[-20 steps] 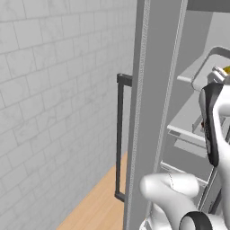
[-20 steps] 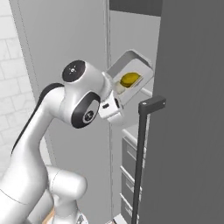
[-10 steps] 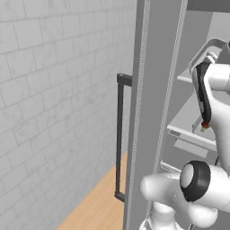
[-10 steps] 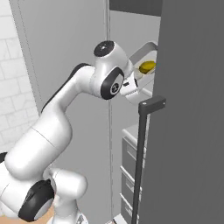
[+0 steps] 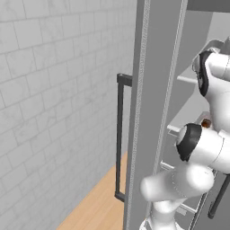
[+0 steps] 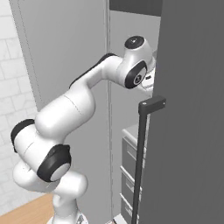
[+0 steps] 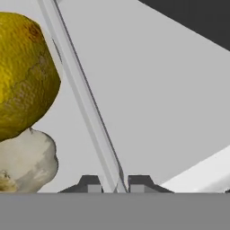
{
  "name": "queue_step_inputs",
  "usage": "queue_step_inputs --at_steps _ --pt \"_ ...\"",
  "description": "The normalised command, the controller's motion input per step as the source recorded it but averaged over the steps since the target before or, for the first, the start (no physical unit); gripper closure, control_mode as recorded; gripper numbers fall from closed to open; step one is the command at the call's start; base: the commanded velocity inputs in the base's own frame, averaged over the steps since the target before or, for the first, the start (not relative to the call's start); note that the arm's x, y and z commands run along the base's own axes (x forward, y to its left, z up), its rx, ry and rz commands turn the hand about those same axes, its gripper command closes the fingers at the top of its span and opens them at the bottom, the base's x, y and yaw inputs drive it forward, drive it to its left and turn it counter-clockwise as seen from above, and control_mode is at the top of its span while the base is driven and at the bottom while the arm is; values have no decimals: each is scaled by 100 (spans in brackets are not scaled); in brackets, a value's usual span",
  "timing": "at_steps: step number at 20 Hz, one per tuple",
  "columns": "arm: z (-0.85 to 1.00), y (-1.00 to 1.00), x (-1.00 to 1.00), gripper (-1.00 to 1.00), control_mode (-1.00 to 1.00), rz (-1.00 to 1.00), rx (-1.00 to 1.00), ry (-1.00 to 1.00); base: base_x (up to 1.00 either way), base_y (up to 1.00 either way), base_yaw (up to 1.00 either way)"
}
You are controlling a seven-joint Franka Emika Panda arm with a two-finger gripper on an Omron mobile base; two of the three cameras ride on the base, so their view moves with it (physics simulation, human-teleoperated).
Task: Take the meat container that has the chicken drumstick and place it on the second highest rack of the freezer. Then take the vegetable container that has the garlic and lemon and place it on the highest rack of the freezer.
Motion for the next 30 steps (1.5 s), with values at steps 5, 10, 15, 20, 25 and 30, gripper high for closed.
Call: queue_step_inputs --at_steps 5,10,15,20,25,30 --pt "-44 -23 39 100 -100 0 0 0 0 0 0" --pt "-55 18 -3 -100 -100 0 -3 -15 0 0 0" --pt "-9 55 -42 -100 -100 0 -7 -43 0 0 0" --pt "31 45 -37 -100 -100 0 -8 -46 0 0 0" --pt "56 31 -34 -100 -100 0 -8 -36 0 0 0" --pt "37 36 -94 -100 -100 0 -8 -2 0 0 0"
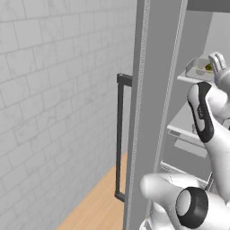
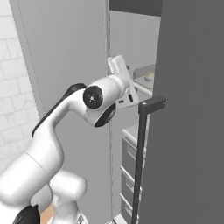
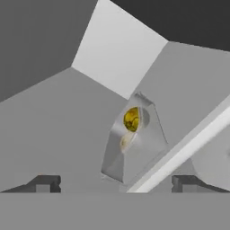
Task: Take the meat container that has the chicken drumstick and place it on the second highest rack of the freezer. Then take the vegetable container that has the garlic and lemon and place it on the highest rack of the freezer.
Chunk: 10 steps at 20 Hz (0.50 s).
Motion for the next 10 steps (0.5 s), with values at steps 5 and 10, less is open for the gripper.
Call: queue_step_inputs --at_steps 5,10 --pt "58 23 -100 -100 -100 0 -5 16 0 0 0" --pt "50 17 -99 -100 -100 0 -3 23 0 0 0"
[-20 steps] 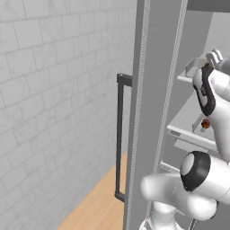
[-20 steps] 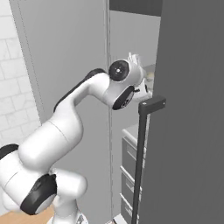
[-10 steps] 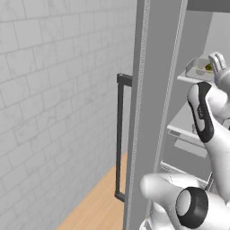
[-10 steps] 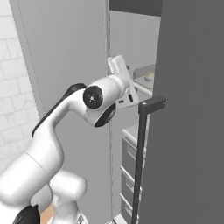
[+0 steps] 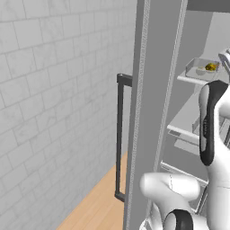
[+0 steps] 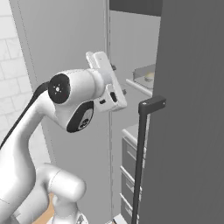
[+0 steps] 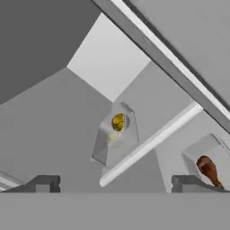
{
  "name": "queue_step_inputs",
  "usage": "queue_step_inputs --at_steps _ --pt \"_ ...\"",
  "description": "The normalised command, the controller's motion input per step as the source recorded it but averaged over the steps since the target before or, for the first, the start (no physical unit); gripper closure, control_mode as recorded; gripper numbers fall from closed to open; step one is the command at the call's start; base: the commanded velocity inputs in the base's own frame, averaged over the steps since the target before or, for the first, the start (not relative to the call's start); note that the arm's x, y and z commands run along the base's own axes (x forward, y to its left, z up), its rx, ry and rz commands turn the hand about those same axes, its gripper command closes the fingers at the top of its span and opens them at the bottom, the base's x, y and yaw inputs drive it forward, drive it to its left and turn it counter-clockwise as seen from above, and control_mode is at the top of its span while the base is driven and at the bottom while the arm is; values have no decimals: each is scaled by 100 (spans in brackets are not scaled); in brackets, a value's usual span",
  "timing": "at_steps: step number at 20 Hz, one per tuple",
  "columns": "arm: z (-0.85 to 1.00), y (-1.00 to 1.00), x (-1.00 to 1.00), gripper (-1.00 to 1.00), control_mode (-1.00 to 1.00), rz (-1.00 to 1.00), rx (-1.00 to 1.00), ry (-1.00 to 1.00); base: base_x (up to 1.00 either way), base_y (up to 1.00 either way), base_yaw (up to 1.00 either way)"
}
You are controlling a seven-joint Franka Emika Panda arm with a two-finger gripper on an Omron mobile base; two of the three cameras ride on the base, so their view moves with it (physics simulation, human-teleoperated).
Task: Take the meat container that has the chicken drumstick and place it on the second highest rack of the freezer. Then take the vegetable container that has the garlic and lemon and place it on the highest rack of the freezer.
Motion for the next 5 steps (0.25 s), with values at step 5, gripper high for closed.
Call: queue_step_inputs --at_steps 5 --pt "0 43 -95 -100 -100 0 -7 21 0 0 0"
